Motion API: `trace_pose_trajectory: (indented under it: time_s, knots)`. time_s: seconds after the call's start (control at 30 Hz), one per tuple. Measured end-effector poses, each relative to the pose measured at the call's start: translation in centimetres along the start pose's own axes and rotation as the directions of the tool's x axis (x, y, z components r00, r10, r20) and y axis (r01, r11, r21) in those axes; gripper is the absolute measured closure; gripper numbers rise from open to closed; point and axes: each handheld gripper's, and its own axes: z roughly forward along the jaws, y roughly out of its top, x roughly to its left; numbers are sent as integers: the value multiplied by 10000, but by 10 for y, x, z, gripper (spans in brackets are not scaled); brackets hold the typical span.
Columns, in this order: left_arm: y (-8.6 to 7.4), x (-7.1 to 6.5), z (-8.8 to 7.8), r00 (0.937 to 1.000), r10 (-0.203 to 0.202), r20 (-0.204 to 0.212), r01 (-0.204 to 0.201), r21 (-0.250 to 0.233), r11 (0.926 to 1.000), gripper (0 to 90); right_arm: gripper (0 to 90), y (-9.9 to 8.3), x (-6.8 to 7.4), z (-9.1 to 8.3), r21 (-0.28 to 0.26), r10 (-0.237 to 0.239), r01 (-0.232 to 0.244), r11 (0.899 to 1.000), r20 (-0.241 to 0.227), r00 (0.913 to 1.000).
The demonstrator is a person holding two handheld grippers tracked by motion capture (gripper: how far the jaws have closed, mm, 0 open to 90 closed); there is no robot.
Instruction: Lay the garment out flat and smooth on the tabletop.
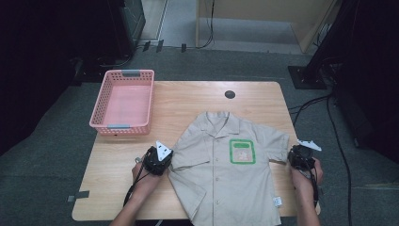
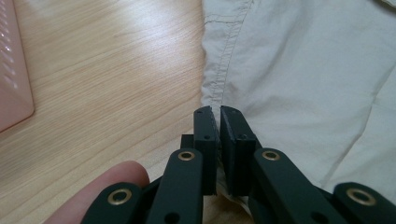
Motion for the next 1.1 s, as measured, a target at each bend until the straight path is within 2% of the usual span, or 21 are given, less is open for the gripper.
trace_pose_trajectory:
  time_s: [0.03, 0.1, 0.17, 0.2, 0.27, 0.3, 0.33, 0.37, 0.43, 0.47, 0.5, 0.57, 0.63, 0.67, 0.77, 0.83, 0.87, 0.97, 1.03, 1.1]
  knots:
    - [0, 0, 0, 10000, -12, 7, 12, 7, 10000, 859, 742, 1, -3, -3, -253, 190, -194, 9995, -169, 9997]
    - [0, 0, 0, 10000, 1, 11, -1, 8, 10000, 859, 713, 5, -1, -14, -1076, 165, -262, 9938, -900, 9958]
    - [1, 0, 1, 10000, 13, -8, -13, 21, 10000, 859, 687, 11, 13, -28, -1837, -384, 55, 9830, -1761, 9836]
    - [1, 0, 1, 10000, 7, -8, -7, 15, 10000, 860, 674, 13, 20, -32, -2010, -587, 176, 9794, -2002, 9780]
    - [1, 0, 1, 10000, 10, -1, -10, 15, 10000, 859, 630, 15, 40, -40, -2326, -1179, 534, 9711, -2729, 9548]
    - [1, 0, 1, 10000, 9, -2, -9, 17, 10000, 859, 623, 14, 53, -42, -2429, -1508, 752, 9671, -3099, 9387]
    - [1, 0, 1, 10000, 10, -1, -10, 14, 10000, 859, 606, 13, 62, -42, -2486, -1720, 920, 9642, -3225, 9308]
    - [1, 0, 1, 10000, 5, 4, -5, 17, 10000, 859, 580, 10, 74, -39, -2574, -2069, 1216, 9586, -3362, 9188]
    - [1, 1, 1, 10000, -6, 12, 6, 19, 10000, 859, 538, 5, 89, -32, -2418, -2259, 1441, 9596, -3563, 9067]
    - [1, 1, 1, 10000, -23, 27, 23, 12, 10000, 859, 502, 1, 97, -26, -2156, -2204, 1464, 9654, -3754, 9003]
    - [1, 1, 1, 10000, -38, 39, 38, 13, 10000, 859, 473, -3, 102, -20, -1944, -2231, 1590, 9680, -3751, 8998]
    - [1, 1, 1, 10000, -55, 52, 55, 14, 10000, 859, 410, -9, 109, -11, -1441, -2347, 1958, 9700, -3462, 9083]
    - [1, 1, 1, 10000, -75, 62, 75, 11, 10000, 859, 360, -13, 112, -4, -989, -2417, 2212, 9702, -3312, 9121]
    - [1, 1, 1, 9999, -89, 65, 89, 7, 10000, 859, 356, -15, 111, -2, -1155, -2371, 2101, 9708, -3329, 9127]
    - [1, 2, 1, 9998, -150, 97, 150, 3, 9999, 857, 339, -13, 106, -1, -1088, -2071, 1803, 9776, -3432, 9161]
    - [1, 4, 1, 9992, -368, 186, 368, -1, 9993, 845, 313, -13, 104, 0, -1095, -2046, 1765, 9782, -3624, 9093]
    - [1, 6, 1, 9985, -497, 232, 496, 8, 9988, 828, 303, -13, 104, 0, -1074, -2076, 1803, 9777, -3689, 9060]
    - [6, 7, 1, 9968, -654, 463, 655, -7, 9979, 729, 295, -14, 105, -1, -1075, -2201, 1940, 9751, -3634, 9053]
    - [11, 3, -3, 9967, -563, 579, 578, -244, 9980, 688, 293, -14, 106, -1, -1097, -2309, 2049, 9726, -3538, 9064]
    - [17, -2, -9, 9949, -488, 886, 536, -520, 9972, 649, 288, -14, 107, -1, -1082, -2357, 2107, 9715, -3509, 9063]
